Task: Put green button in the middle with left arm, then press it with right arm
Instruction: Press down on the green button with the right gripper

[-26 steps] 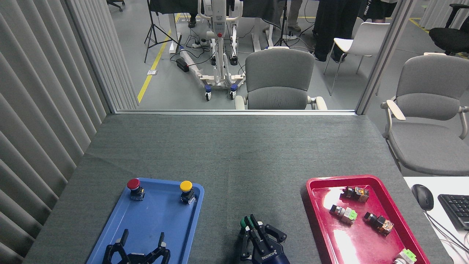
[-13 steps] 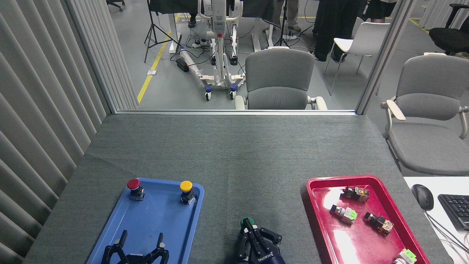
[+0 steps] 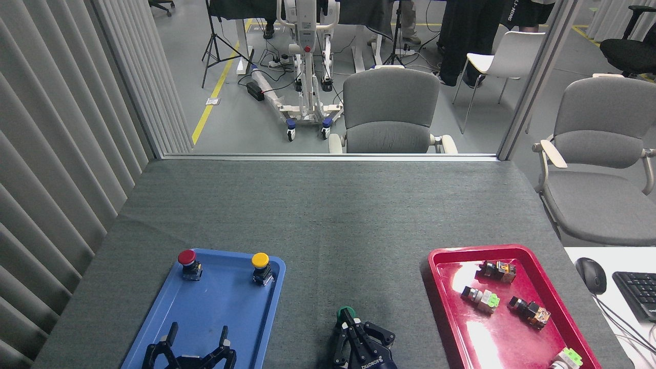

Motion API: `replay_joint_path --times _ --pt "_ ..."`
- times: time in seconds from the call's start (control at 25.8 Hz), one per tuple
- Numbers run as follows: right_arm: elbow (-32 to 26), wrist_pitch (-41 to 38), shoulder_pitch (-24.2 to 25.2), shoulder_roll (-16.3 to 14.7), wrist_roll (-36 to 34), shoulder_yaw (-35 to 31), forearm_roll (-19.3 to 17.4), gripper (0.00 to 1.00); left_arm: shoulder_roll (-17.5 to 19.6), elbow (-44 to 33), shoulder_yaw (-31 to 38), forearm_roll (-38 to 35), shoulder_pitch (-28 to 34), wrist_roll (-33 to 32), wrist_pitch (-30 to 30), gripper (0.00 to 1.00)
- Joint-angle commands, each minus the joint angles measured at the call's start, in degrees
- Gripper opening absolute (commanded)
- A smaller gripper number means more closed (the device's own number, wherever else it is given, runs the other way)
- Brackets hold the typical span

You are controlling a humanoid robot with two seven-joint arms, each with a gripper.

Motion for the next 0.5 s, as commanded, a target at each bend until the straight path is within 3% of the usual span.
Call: replay_joint_path --times 0.0,0.12,0.19,0.31,0.46 --pt "-1.8 0.1 0.0 0.2 0.3 -0.5 -1.1 0.26 0.1 -0.1 0.1 0.1 0.0 0.0 0.0 1.00" --pt "-3.3 1.4 0.0 0.4 -2.8 -0.9 -3.0 0.72 0.2 -0.3 0.1 0.1 0.0 0.0 -0.1 1.00" --pt "-3.6 3.2 -0.1 0.4 -3.4 -0.9 -3.1 0.90 0.4 -0.5 0.1 0.1 0.0 0.1 -0.1 1.00" --pt "-5.9 4.0 0.1 0.3 -3.5 -1.3 -3.2 0.97 0.6 -0.5 0.1 0.1 0.0 0.1 -0.1 1.00" --pt "-9.0 4.1 2.0 -0.1 -3.5 -5.2 -3.2 0.98 0.7 -0.6 0.1 0.1 0.0 0.1 -0.1 1.00"
